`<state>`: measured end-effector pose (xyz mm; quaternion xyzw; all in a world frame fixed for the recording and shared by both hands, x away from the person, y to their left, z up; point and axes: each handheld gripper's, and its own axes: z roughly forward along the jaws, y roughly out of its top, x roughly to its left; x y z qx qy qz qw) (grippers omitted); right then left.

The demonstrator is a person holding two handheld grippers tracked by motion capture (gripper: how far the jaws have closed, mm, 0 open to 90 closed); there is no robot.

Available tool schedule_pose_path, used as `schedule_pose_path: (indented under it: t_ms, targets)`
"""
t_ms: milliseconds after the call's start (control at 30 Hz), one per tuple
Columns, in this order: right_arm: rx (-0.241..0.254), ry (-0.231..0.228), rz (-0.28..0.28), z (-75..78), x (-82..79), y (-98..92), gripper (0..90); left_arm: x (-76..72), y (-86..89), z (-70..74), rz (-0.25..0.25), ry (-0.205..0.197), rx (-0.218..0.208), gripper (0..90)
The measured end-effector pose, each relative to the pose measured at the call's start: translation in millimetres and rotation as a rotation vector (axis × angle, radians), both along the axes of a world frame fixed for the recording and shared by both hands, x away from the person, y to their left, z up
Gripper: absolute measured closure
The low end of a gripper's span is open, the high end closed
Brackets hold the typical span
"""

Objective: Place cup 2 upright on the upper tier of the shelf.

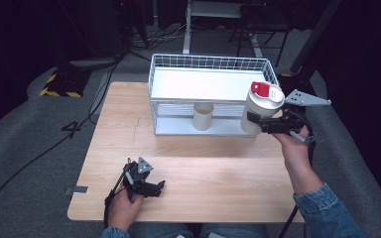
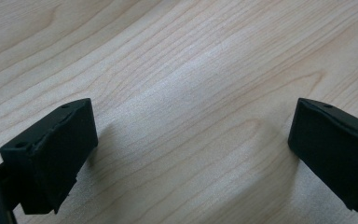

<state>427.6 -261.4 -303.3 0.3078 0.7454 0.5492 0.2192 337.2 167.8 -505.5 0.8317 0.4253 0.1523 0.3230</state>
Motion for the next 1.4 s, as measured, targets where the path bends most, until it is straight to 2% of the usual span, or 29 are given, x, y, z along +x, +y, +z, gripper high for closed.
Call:
schedule_pose_path:
  t_ms: [333, 867, 1267, 1400]
  targets:
    - [0.032, -0.005, -0.014, 17.4, 9.4, 1.3, 10.4, -0.1, -0.1, 0.0, 0.000, 0.002, -0.001, 1.9]
    - [0.020, -0.026, -0.032, 38.6, 29.8, 16.5, 10.5, -0.4, -0.1, 0.1, 0.001, 0.000, 0.003, 1.9]
    - [0.024, -0.022, -0.050, 51.4, 56.5, 38.4, 10.5, -0.6, -1.5, 0.0, 0.012, 0.004, 0.000, 1.6]
    - [0.020, -0.030, -0.060, 56.7, 71.6, 49.4, 10.5, -0.9, -1.2, 0.5, 0.011, 0.004, 0.007, 1.6]
